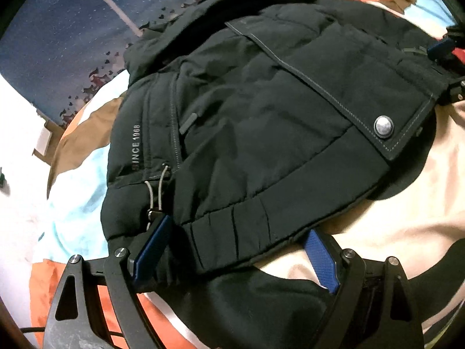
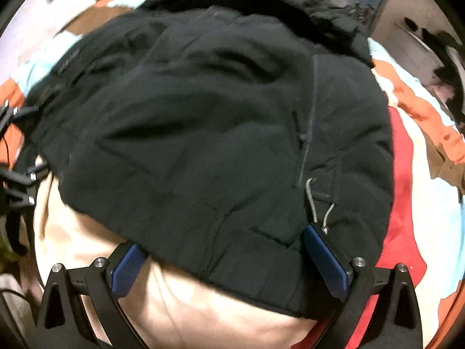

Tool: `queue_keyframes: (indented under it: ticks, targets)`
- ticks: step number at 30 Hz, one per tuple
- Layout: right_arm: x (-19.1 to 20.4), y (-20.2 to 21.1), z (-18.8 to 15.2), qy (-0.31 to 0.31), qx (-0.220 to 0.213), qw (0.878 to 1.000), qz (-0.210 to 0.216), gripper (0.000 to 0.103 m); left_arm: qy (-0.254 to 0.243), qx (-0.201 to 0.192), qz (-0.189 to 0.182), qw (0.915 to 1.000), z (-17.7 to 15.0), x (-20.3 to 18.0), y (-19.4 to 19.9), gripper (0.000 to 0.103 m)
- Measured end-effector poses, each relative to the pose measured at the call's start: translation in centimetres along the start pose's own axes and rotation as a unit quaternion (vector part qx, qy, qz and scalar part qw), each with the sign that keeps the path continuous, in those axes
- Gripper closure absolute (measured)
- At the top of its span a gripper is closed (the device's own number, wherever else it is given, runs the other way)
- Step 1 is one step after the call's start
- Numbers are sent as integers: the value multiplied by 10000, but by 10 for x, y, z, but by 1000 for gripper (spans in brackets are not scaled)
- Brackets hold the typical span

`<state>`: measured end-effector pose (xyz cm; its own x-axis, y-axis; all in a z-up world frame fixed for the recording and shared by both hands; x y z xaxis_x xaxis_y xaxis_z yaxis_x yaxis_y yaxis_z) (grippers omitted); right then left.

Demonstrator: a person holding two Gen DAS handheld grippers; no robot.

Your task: Fold large clothes

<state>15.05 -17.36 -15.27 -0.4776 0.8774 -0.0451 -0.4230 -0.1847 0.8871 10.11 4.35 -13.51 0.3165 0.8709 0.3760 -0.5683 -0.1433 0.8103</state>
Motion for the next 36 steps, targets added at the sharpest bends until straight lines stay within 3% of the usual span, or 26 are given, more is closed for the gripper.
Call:
queue_keyframes:
  ticks: [2,5,7,13,19,23,24,27,28,31,36]
  targets:
    - [-4,10,5,-57,-220,9996,136,7,107,-30,-171,9998,0,5,4,19]
    - [5,19,22,36,-398,9983,427,28,227,-39,-419,9989,1,6,7,19]
    - [8,24,33,108,-388,9974,606,48,292,-50,-580,9979,1,0,13,19]
    - [14,40,70,51,-583,9940,929,68,145,-277,-715,9970,2,-13,27,19]
    - [-6,54,106,-574,-697,9860,1404,77,335,-212,-236,9989,5,-4,18,19]
    - [-14,54,117,-840,-649,9820,1565,78,564,-300,-172,9978,10,8,19,19]
    - [-15,54,119,-832,-655,9823,1545,79,511,-327,-119,9981,10,7,20,23]
    - [-16,54,119,-873,-672,9817,1554,80,282,-301,160,9990,8,6,20,55]
    - [-16,54,118,-882,-678,9815,1559,80,275,-241,217,9991,7,8,17,58]
    - [-18,55,115,-895,-685,9809,1583,81,407,-149,-58,9990,5,15,11,59]
    - [-20,56,125,-992,-738,9788,1631,84,251,-256,-21,9994,2,13,15,59]
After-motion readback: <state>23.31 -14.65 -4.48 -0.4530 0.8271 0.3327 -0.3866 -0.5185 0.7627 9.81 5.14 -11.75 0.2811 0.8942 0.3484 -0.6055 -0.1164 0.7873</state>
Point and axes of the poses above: each gripper's, at about its wrist camera, not at the fingertips, and y roughly against the way its jaws point, x to its left, z to its top, the point moved 4 cm from there along -y, roughly the way its jaws point, and after that the axes turned 2 degrees about -z, right-handed, at the moved point
